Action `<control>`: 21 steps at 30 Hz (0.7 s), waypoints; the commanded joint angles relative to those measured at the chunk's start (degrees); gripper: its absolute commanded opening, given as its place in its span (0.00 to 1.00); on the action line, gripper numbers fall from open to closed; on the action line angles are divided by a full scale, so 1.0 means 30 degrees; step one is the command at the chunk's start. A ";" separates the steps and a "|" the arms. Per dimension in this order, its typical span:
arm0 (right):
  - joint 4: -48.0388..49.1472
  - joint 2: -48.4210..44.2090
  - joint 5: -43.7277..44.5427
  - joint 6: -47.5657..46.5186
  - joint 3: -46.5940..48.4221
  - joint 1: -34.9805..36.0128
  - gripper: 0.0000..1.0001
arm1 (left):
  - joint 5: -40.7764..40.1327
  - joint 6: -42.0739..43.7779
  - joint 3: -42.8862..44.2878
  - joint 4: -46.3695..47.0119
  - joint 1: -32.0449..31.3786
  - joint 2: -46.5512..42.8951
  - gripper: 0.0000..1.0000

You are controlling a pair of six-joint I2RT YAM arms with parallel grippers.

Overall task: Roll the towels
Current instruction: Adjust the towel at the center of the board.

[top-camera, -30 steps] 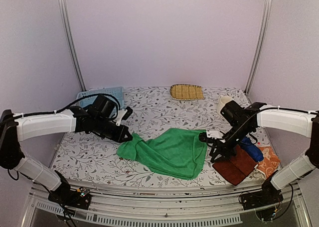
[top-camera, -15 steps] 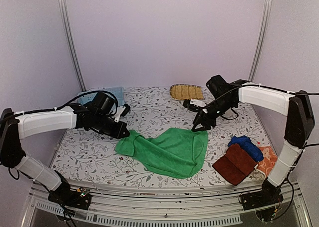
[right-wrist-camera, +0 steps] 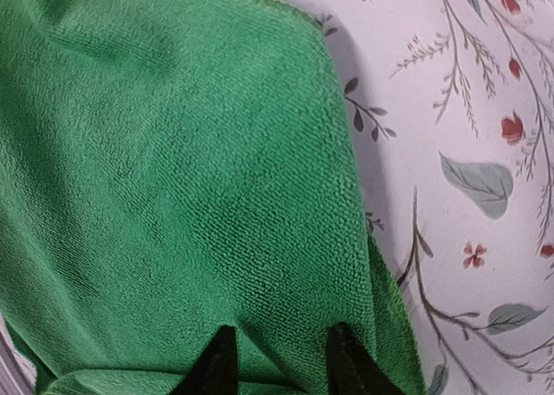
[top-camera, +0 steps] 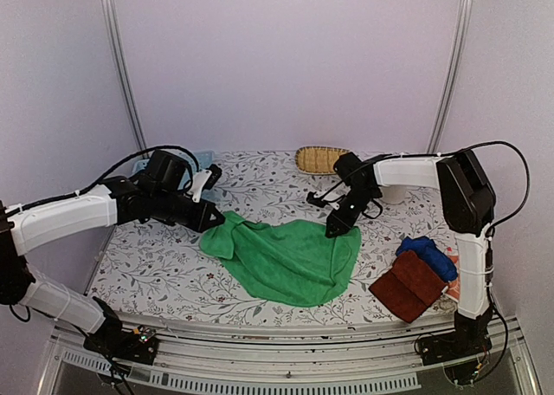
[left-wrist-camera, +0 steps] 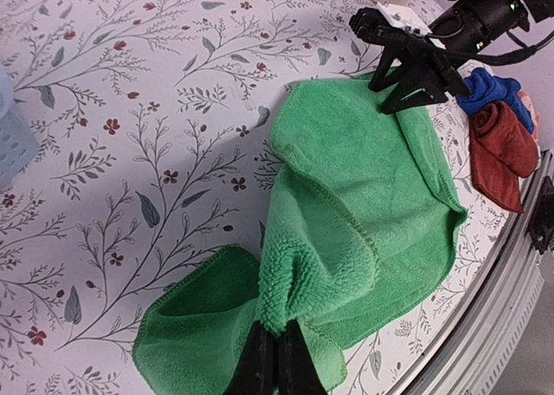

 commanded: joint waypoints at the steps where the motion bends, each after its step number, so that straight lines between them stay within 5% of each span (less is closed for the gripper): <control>1: 0.0146 0.0897 0.1081 0.0281 0.0921 -0.0051 0.17 | -0.1093 0.0352 0.0863 0.0253 0.0463 0.0668 0.00; 3: -0.0107 0.1068 0.1460 0.0182 0.1824 -0.0092 0.05 | -0.1572 0.0453 0.1792 0.0032 0.0819 0.1197 0.00; 10: -0.1274 -0.1722 0.1413 0.0175 0.5273 -0.0570 0.02 | -0.2452 0.1835 0.6515 -0.1941 0.1352 0.1676 0.00; 16: -0.0211 -0.5083 -0.1000 -0.0061 -0.0525 -0.0461 0.02 | -0.1347 0.1236 0.4836 -0.2188 0.1373 0.0781 0.00; 21: -0.0228 -0.7909 -0.2284 -0.2088 -0.7551 0.1198 0.03 | 0.2396 -0.0092 0.1037 -0.2443 0.1314 -0.0270 0.00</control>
